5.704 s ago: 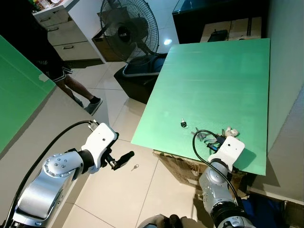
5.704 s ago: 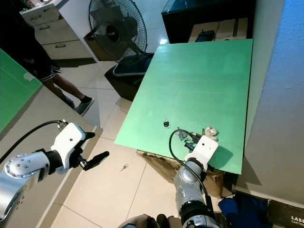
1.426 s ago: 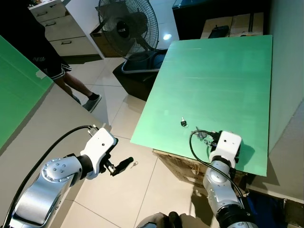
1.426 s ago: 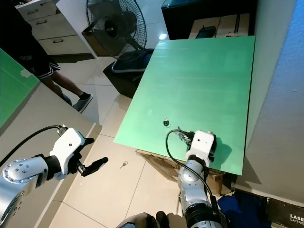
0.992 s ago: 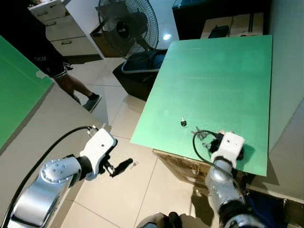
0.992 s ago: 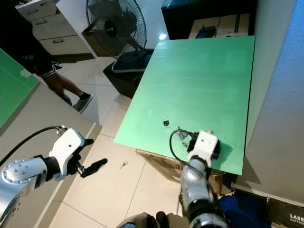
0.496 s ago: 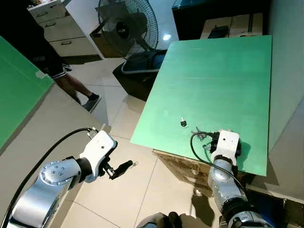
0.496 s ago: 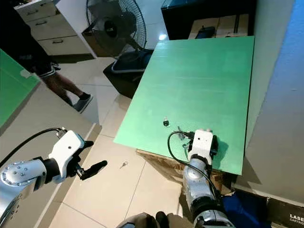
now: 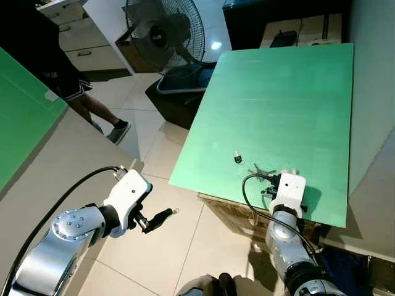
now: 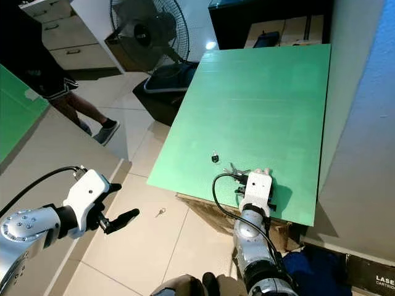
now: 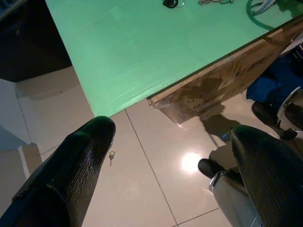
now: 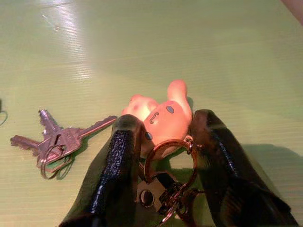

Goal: Hang keys on a hook

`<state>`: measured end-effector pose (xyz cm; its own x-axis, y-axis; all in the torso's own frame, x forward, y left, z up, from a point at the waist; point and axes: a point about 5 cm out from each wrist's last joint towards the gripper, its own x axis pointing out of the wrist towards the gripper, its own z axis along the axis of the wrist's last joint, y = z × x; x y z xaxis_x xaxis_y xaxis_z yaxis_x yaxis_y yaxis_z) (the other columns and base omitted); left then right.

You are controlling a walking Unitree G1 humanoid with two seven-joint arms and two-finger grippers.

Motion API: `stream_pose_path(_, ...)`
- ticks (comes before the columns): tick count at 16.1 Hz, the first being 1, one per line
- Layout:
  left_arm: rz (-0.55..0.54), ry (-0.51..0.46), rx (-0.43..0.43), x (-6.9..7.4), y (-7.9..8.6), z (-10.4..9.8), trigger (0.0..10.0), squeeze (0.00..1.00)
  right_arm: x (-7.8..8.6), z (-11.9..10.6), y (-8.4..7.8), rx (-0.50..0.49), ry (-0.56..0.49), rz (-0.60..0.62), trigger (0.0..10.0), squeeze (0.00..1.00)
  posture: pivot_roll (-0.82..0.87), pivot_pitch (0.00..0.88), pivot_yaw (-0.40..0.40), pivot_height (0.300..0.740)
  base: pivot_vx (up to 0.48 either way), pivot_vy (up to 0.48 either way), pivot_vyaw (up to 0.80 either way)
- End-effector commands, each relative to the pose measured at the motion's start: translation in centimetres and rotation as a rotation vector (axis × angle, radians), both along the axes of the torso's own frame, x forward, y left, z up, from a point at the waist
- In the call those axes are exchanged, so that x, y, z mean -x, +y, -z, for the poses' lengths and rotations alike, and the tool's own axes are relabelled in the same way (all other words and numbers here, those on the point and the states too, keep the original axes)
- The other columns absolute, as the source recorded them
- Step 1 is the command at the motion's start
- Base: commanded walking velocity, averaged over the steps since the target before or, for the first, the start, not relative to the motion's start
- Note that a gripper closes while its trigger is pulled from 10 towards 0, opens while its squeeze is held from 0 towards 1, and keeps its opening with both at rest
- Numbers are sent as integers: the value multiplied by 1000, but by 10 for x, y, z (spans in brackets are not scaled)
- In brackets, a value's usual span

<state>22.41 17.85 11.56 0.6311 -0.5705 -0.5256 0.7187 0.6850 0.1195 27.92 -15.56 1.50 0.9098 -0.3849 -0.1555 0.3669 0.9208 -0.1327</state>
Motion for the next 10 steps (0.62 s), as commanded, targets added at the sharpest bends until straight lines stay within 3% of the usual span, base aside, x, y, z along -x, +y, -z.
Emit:
stream_pose_path(1,-16,14,-30,2,8,0,10000,0,8,9,14,-22,41,-29,0,0,12,201,400,740,0,0,0)
stream_pose_path(4,-15,15,-27,2,6,1,10000,0,9,7,17,19,22,-58,0,0,9,205,400,740,0,0,0)
stream_pose_path(5,-14,14,-28,2,6,1,10000,0,5,-4,21,98,-39,-85,0,0,9,205,400,740,0,0,0)
stream_pose_path(10,-18,13,-24,-1,5,2,10000,0,0,-51,34,154,-255,-143,0,0,-5,200,400,740,0,0,0)
